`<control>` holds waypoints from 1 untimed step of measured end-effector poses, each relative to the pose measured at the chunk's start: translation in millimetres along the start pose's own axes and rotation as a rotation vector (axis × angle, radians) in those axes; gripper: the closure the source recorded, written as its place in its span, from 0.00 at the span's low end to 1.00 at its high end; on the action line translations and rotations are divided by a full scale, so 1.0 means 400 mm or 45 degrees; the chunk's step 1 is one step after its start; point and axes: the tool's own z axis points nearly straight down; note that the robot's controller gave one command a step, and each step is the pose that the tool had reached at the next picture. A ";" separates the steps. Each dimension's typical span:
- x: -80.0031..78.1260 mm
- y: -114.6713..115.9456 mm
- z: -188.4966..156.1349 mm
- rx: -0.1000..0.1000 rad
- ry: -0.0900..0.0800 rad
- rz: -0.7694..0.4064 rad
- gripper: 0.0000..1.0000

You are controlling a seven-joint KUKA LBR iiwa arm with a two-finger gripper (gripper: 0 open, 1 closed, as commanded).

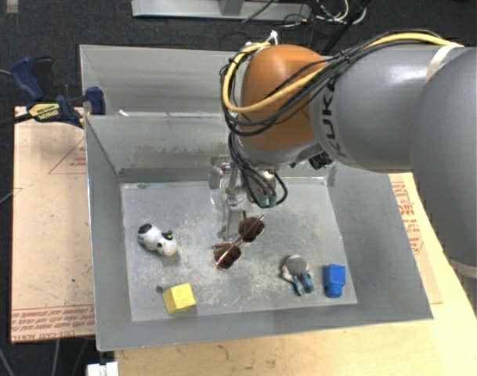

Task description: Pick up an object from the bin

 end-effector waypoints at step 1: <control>-0.005 -0.001 -0.012 -0.001 -0.010 0.003 0.00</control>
Offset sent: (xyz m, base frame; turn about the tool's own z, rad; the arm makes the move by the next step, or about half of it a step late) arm -0.0456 -0.0522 -0.0915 -0.3752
